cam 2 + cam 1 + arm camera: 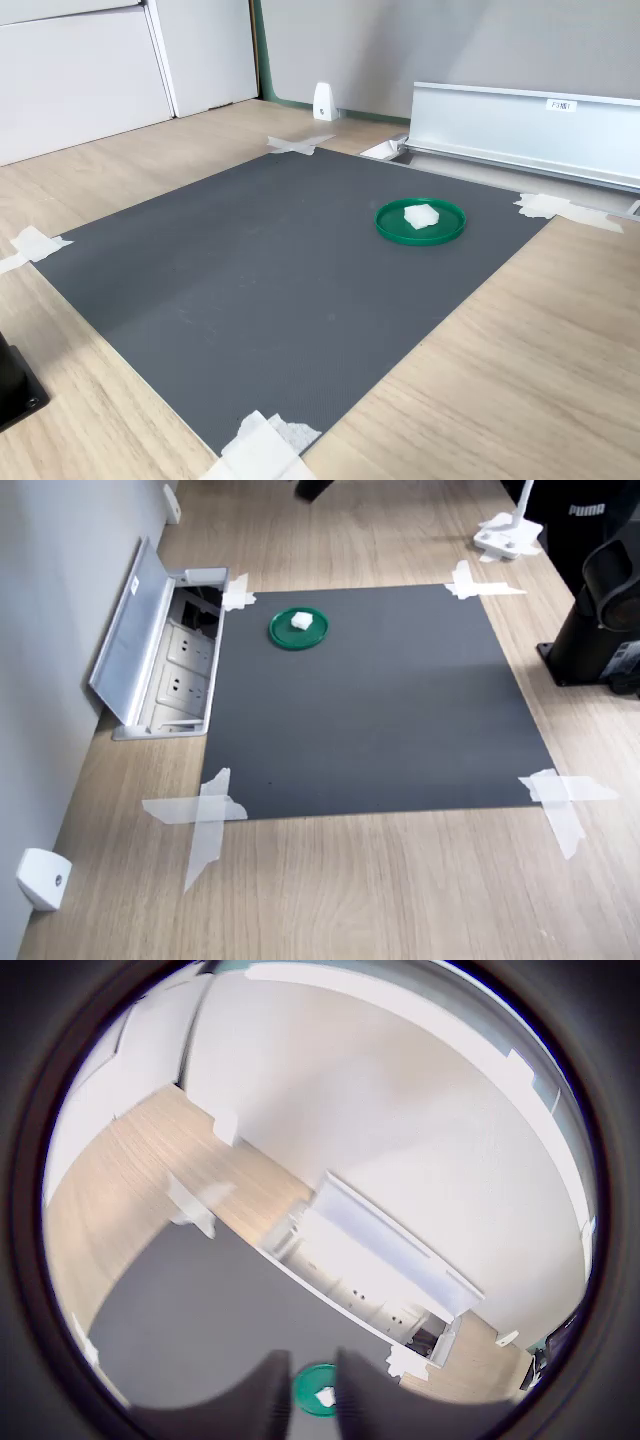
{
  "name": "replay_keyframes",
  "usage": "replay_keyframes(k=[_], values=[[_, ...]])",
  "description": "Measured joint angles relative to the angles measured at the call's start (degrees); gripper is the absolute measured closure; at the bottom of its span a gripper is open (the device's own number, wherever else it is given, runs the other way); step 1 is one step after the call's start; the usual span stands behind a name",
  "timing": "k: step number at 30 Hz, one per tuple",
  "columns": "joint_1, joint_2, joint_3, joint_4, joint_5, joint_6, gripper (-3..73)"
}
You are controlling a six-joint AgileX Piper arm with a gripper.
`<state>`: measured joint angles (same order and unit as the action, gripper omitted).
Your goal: Grasp a white terminal and put it on the green lid.
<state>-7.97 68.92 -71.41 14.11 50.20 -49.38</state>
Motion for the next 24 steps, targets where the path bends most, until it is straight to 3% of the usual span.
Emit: replay_keyframes(k=[2, 4, 8, 13, 18, 24], values=[[0.8, -4.0, 2.0, -0.1, 0.6, 3.3, 65.7], [0.9, -7.1, 3.5, -0.1, 2.0, 7.5, 68.5], [1.0, -14.2, 8.5, -0.1, 1.6, 18.2, 69.9], [1.0, -27.5, 20.9, -0.3, -6.9, 29.2, 70.0], [1.0, -40.6, 34.7, -1.0, -14.2, 33.7, 70.0], [1.0, -52.9, 47.1, -1.0, -15.5, 34.3, 70.0]])
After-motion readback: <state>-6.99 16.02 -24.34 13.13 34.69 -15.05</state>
